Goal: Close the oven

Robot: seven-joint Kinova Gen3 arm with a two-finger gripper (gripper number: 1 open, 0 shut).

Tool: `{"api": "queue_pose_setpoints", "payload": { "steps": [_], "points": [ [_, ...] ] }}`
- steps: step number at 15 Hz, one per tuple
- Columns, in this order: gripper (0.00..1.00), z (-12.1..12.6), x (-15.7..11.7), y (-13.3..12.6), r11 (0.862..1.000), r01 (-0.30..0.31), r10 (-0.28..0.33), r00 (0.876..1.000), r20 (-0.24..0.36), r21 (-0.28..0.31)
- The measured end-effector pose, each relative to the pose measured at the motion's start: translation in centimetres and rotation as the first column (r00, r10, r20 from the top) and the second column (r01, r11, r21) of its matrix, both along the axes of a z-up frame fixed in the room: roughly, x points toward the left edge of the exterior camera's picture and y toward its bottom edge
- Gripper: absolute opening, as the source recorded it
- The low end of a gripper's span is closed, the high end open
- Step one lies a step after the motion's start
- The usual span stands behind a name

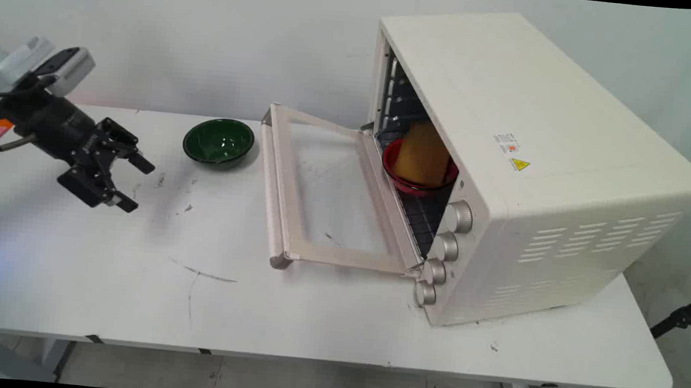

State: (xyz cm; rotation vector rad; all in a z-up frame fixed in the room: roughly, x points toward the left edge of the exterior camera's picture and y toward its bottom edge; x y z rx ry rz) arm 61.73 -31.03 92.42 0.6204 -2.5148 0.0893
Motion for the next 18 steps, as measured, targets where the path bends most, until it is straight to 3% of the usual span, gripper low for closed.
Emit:
{"api": "queue_pose_setpoints", "payload": {
  "steps": [9,18],
  "points": [
    [1.00,-0.7,-5.1,-3.1,0.998,-0.040,0.041,0.999,0.025,-0.058],
    [1.00,-4.7,-9.0,-6.4,0.990,-0.063,0.067,0.997,0.029,-0.126]
  ]
}}
